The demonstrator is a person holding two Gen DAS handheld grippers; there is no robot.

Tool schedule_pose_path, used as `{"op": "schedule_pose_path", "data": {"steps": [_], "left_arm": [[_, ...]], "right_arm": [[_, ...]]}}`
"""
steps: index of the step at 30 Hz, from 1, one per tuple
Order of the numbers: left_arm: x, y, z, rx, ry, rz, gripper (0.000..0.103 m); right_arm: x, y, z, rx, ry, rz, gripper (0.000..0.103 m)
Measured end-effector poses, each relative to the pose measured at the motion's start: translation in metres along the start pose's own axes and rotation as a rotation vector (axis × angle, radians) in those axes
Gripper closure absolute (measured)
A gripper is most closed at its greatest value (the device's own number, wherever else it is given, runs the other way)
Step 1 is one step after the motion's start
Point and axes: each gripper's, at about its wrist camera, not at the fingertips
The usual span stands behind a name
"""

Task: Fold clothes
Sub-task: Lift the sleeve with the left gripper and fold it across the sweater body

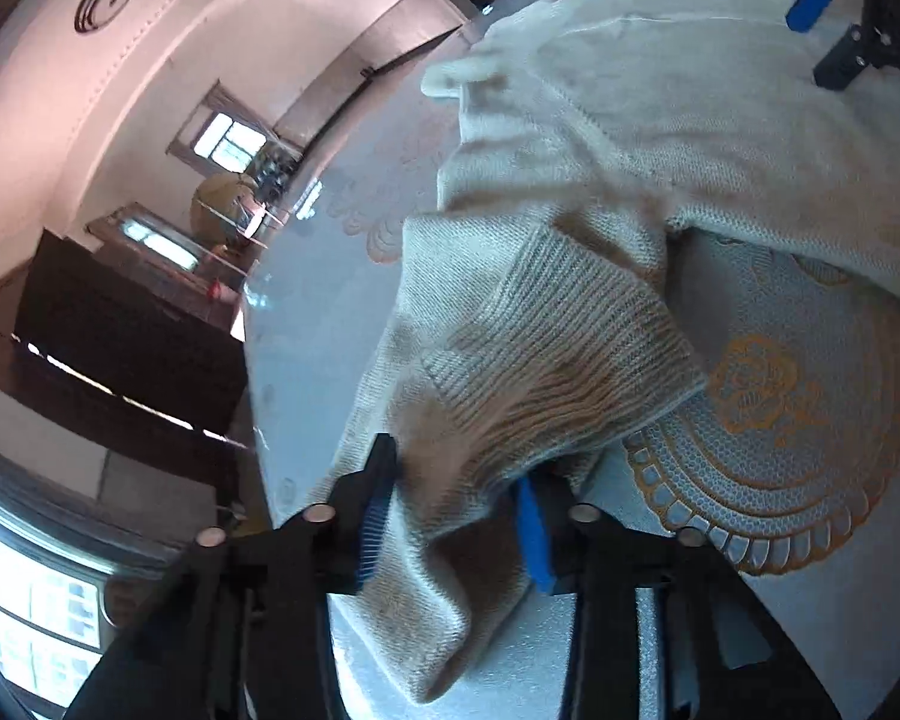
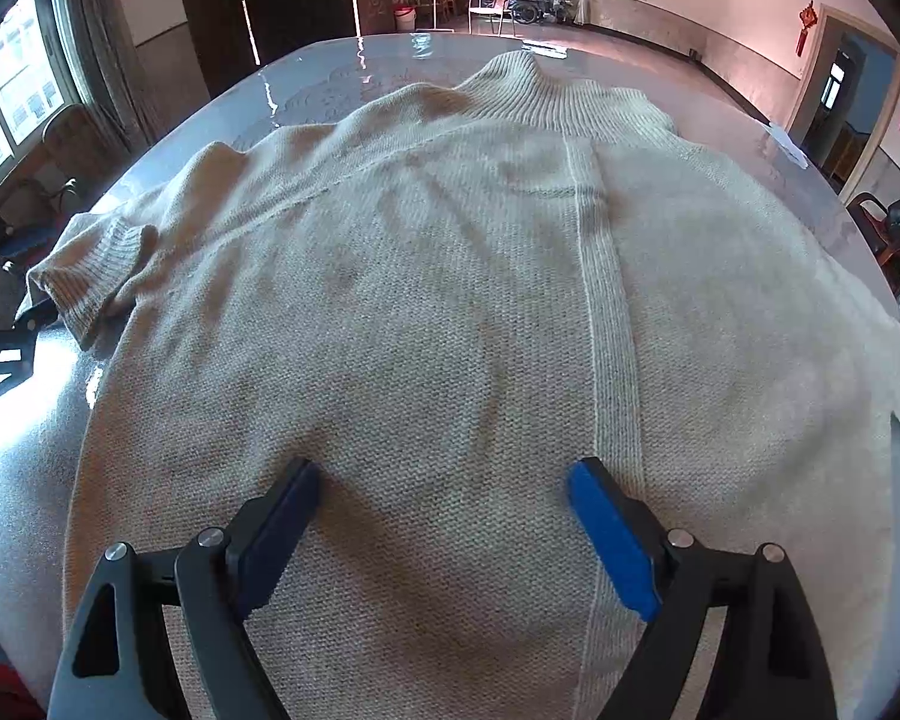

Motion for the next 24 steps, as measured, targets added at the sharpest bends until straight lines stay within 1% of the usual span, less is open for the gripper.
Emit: {"op": "schedule_pose_path", "data": {"steps": [2,4,7,11,14,16,18,20,22,24], "left_arm": [[-0.005,-0.003,-0.001,-0.004,0.086,0.037,0.091],[-0.018,-0.002,0.001,0.003,0.213,0.082,0.094],[-0.052,0.002,0.010,0.032,0.455,0.172,0.095],[-0.109,0.008,0.033,0.094,0.833,0.314,0.095],[-0.154,0.014,0.057,0.176,1.114,0.391,0.095],[-0.178,0.023,0.065,0.238,1.247,0.420,0.095],[-0.200,0.033,0.064,0.298,1.325,0.445,0.095],[-0.213,0.044,0.053,0.347,1.366,0.488,0.095],[-0.223,0.054,0.036,0.393,1.385,0.526,0.095],[-0.222,0.065,0.005,0.424,1.347,0.552,0.095]], "right_arm": [[0.000,0.001,0.000,0.000,0.001,-0.003,0.014],[0.000,0.001,0.001,0.000,0.002,-0.005,0.014],[0.000,0.001,0.001,0.002,0.004,-0.007,0.014],[0.001,0.001,0.001,-0.002,0.003,-0.011,0.014],[0.002,0.001,-0.001,-0.011,-0.001,-0.016,0.014],[0.002,0.000,-0.003,-0.024,0.000,-0.019,0.014],[0.003,0.000,-0.005,-0.041,0.001,-0.026,0.014],[0.006,0.000,-0.009,-0.060,-0.016,-0.046,0.015],[0.019,0.006,-0.014,-0.057,-0.097,-0.111,0.017],[0.038,0.014,-0.018,-0.023,-0.209,-0.211,0.018]]}}
Point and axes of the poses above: each gripper's, at about its wrist camera, not at the fingertips, and y roughly against the way its jaws point, x to its right, z to its underside
